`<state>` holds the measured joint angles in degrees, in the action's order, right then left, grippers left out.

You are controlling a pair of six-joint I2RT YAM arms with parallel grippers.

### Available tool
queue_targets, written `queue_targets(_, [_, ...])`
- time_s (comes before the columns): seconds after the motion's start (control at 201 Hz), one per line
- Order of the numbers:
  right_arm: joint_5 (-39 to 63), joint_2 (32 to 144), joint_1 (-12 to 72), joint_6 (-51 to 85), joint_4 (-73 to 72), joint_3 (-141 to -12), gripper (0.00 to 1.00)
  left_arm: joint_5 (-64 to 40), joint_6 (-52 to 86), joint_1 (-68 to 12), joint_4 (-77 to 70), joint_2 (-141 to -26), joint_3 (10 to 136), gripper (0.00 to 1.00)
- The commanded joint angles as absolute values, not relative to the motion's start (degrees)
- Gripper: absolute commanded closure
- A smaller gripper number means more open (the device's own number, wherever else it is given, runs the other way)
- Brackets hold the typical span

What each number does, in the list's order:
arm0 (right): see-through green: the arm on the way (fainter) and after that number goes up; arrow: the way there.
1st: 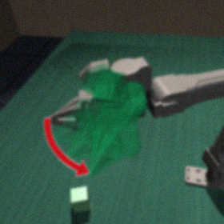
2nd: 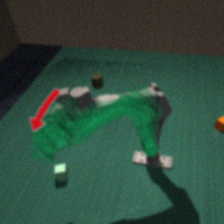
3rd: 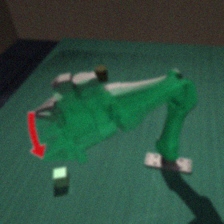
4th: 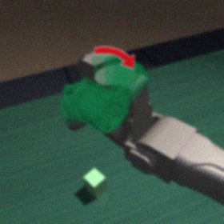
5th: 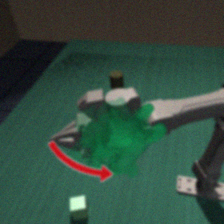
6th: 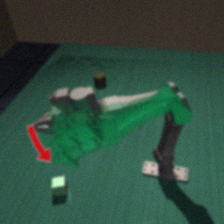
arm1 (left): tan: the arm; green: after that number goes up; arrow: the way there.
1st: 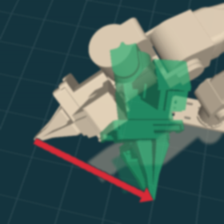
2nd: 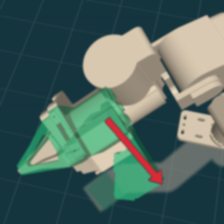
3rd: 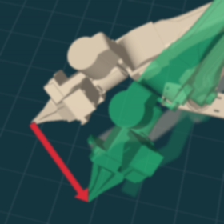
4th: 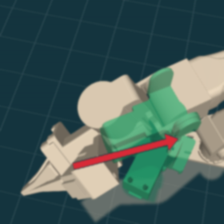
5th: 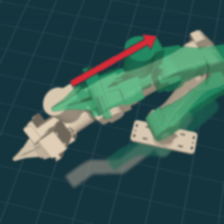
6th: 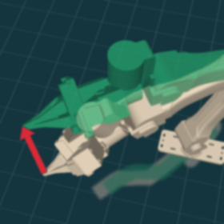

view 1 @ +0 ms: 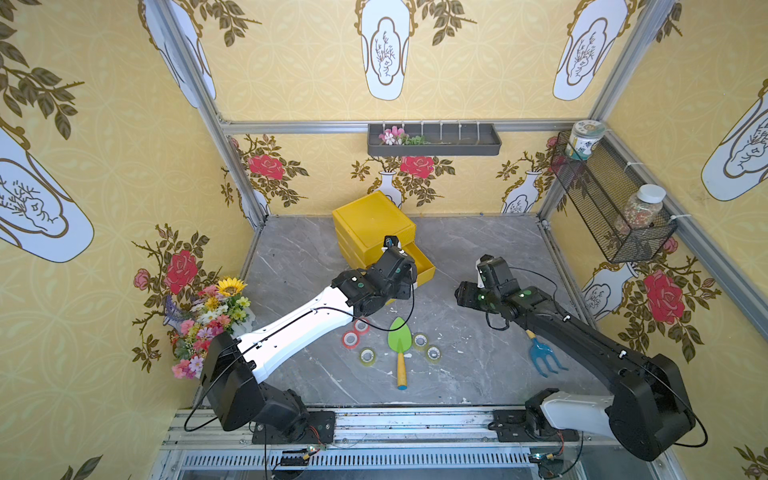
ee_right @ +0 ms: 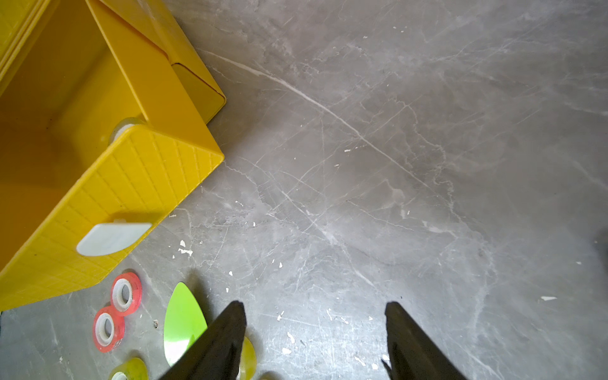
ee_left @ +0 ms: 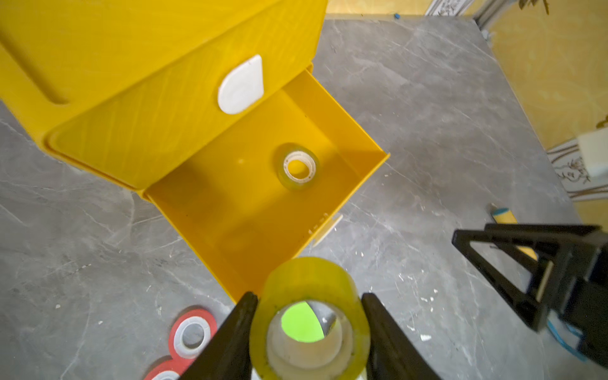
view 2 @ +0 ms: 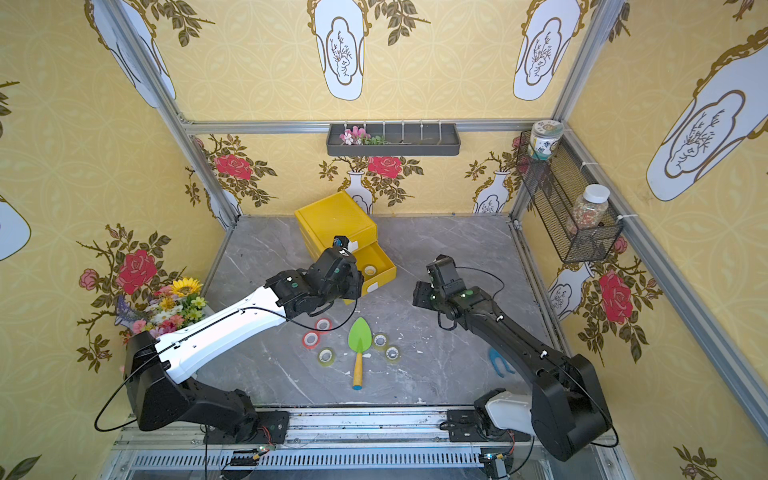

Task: Place the transparent tape into the drawer according to color
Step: Place the tape in the drawer.

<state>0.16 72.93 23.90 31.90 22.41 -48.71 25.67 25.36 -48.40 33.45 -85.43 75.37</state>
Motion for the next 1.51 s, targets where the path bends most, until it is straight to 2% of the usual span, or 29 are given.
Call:
queue_targets(0.0, [0.6, 73.2, 23.9, 32.2, 20.4, -48.8, 0.3, 30.3, 26.4, -47.1, 31.4, -88.0, 76.5, 0.46])
queue_targets(0.154, [1.0, 72.9, 23.9, 32.3, 19.9, -48.5, 0.3, 32.0, 29.2, -44.4, 30.4, -91.5, 76.3, 0.46])
queue_targets(0.279, [1.2, 73.1, 24.0, 32.0, 19.9, -48.6, 0.3, 28.6, 30.0, -42.8, 29.0, -93.6, 75.9, 0.46])
queue_targets(0.712, [1.5, 73.7, 23.9, 32.0, 19.3, -48.4, 0.3, 26.1, 30.3, -42.8, 29.3, -98.0, 75.0, 0.43])
queue_targets(1.06, [1.3, 73.2, 23.9, 31.8, 20.3, -48.7, 0.27, 25.5, 30.4, -42.8, 29.0, -96.8, 75.0, 0.31])
queue_targets(1.2, [1.4, 73.1, 23.9, 31.5, 20.9, -49.0, 0.26, 24.3, 30.4, -42.8, 28.9, -93.1, 75.1, 0.28])
queue_targets(1.369, [1.9, 73.0, 24.1, 31.1, 21.5, -48.7, 0.26, 21.1, 30.9, -42.8, 27.4, -86.7, 72.2, 0.15])
queue_targets(1.503, [2.5, 72.9, 24.3, 30.9, 21.8, -47.9, 0.26, 19.9, 31.7, -42.8, 26.5, -81.1, 68.0, 0.1])
